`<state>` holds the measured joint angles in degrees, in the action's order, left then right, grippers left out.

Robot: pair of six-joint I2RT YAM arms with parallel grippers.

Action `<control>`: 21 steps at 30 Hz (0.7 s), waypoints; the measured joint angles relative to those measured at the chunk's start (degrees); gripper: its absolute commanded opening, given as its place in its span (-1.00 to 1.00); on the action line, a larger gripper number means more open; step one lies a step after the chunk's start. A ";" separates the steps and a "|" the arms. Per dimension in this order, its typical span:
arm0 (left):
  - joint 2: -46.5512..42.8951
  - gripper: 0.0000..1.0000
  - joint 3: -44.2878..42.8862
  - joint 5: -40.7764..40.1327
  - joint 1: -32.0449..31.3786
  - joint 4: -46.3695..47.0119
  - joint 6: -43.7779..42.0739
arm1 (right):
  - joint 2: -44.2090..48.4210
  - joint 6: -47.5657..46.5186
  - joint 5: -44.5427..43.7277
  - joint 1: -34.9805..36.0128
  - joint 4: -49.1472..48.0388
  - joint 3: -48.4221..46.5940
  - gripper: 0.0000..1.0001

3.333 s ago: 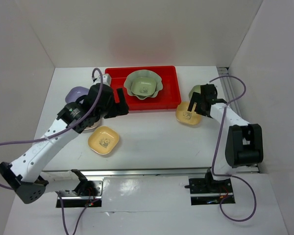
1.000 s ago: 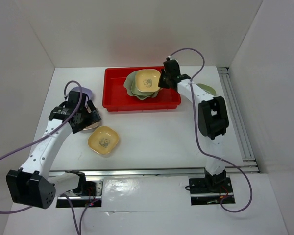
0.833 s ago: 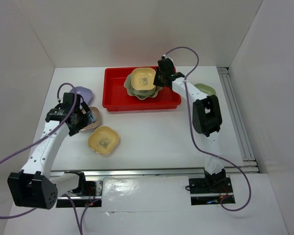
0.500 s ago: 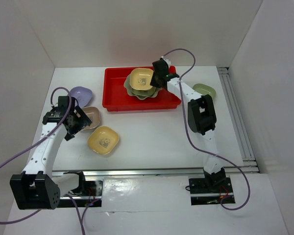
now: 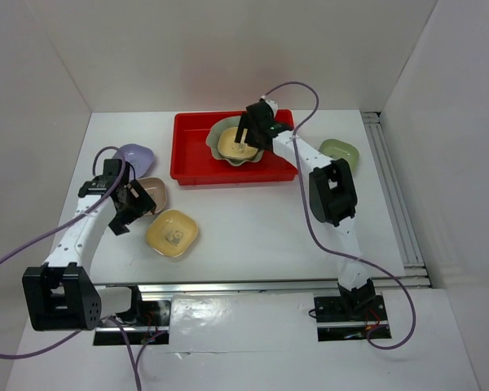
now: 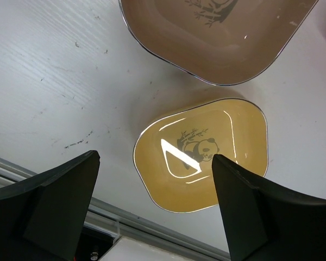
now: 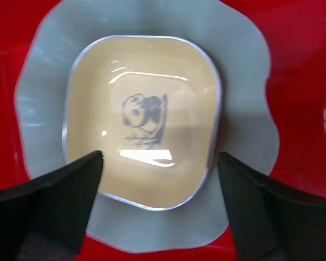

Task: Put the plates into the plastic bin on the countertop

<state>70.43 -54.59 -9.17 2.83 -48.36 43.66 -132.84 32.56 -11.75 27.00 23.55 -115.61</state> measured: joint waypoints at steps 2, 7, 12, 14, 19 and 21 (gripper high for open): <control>0.37 0.91 0.00 0.17 0.00 0.17 -0.02 | 0.66 -0.81 0.28 0.74 0.11 -0.79 1.00; 4.09 0.63 0.13 0.74 -0.15 0.83 -0.09 | 2.36 -2.43 0.57 1.79 0.11 -5.25 1.00; 8.13 0.50 0.39 0.92 -1.73 0.98 -0.15 | 9.40 -4.13 0.44 1.99 0.11 -3.30 1.00; 10.38 0.46 0.37 0.61 -3.37 0.96 -0.13 | 13.46 -4.92 0.72 1.99 -0.13 -1.57 1.00; 15.67 0.20 0.37 -0.63 -7.93 0.68 0.52 | 23.74 -6.43 1.79 2.05 -2.38 4.79 1.00; 16.72 0.17 0.39 -0.98 -9.31 0.59 1.64 | 27.74 -6.73 2.58 2.05 -3.63 8.00 1.00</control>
<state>87.15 -54.19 -10.15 -6.48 -47.77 45.30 -105.10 25.82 -9.17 29.06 19.92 -107.61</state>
